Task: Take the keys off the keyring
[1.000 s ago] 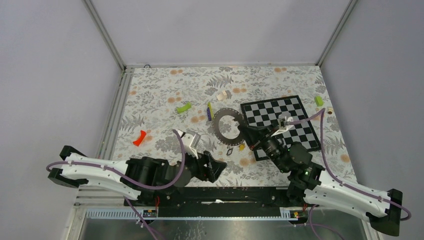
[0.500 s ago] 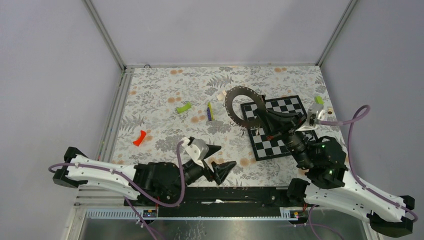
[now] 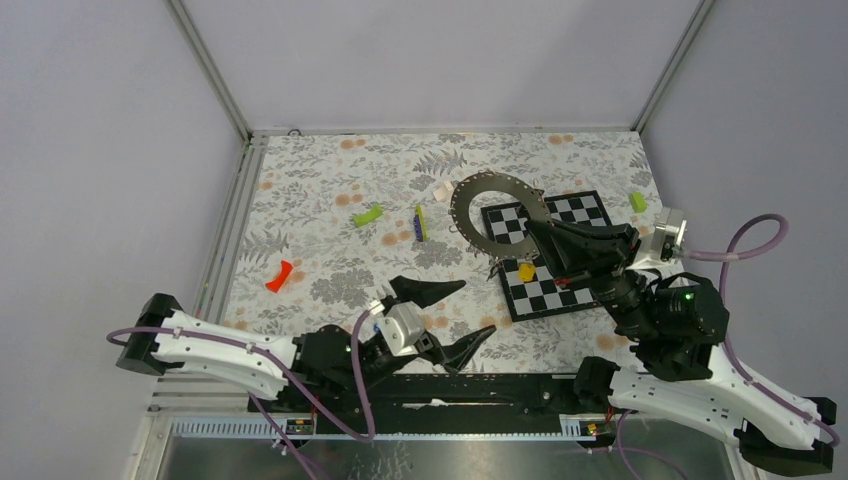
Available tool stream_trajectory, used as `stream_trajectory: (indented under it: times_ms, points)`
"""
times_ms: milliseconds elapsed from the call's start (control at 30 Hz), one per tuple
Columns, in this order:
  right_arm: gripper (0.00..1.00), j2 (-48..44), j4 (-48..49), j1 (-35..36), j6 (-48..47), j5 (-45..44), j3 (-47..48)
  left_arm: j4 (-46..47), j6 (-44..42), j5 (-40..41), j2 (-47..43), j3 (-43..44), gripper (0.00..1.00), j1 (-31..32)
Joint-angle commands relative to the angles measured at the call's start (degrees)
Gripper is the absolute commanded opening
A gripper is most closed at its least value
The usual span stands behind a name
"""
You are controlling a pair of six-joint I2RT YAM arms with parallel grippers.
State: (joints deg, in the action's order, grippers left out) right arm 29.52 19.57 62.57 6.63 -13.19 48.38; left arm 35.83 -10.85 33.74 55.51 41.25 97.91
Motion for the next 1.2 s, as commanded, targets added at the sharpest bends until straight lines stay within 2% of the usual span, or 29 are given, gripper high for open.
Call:
stream_trajectory:
  times_ms: [0,300,500,967,1167]
  points:
    - [0.00,-1.03,3.73,0.28,1.49,2.32,2.33,11.27,-6.70,-1.43,2.99,0.45,0.84,-0.01]
    - [0.00,-1.15,4.16,0.33,3.34,4.95,2.73,25.04,-12.22,6.22,8.40,-0.73,0.90,0.09]
    - [0.00,-1.65,4.50,0.28,4.70,5.86,2.76,28.94,-12.96,7.49,11.92,0.66,0.90,0.09]
    - [0.00,-2.32,4.42,0.28,6.09,6.60,2.12,30.68,-11.38,8.89,16.24,3.22,0.70,0.09]
    - [0.00,-2.65,5.10,0.28,6.73,6.51,1.16,31.94,-11.84,9.88,17.84,4.81,0.65,0.08]
